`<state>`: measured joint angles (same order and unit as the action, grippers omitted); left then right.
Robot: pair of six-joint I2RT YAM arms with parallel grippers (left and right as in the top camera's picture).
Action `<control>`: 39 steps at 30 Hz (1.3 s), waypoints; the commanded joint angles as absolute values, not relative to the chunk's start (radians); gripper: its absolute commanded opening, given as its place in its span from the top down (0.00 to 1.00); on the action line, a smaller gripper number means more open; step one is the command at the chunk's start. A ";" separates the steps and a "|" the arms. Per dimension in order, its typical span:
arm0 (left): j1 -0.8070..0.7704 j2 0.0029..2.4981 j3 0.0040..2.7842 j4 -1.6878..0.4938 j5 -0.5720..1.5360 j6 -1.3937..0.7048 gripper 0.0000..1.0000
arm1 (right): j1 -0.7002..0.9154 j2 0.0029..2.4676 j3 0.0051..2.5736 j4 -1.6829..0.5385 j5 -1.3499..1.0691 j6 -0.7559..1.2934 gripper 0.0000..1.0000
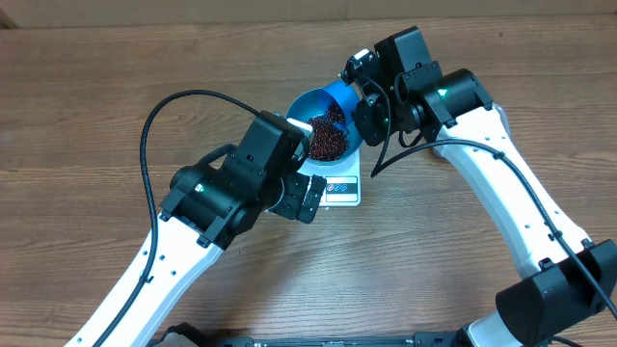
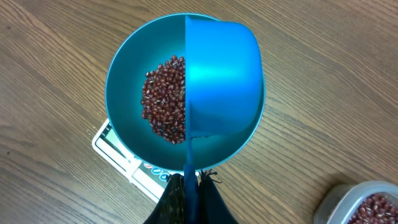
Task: Scoop item into bowl and weigh 150g on scale
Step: 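Hold the emptied scoop over the bowl with the right gripper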
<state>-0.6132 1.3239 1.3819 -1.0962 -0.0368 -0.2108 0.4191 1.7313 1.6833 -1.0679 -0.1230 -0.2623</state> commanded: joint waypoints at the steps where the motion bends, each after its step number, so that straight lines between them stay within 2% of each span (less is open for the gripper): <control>1: -0.607 1.320 1.385 -1.096 -0.033 -0.221 0.00 | 0.450 1.689 1.717 -1.060 -0.057 -0.258 0.96; 6: -0.607 1.320 1.385 -1.096 -0.033 -0.221 0.00 | 0.510 1.689 1.717 -1.053 0.057 -0.258 0.96; 39: -0.607 1.320 1.385 -1.096 -0.033 -0.221 0.01 | 0.511 1.689 1.717 -1.047 0.046 -0.271 0.96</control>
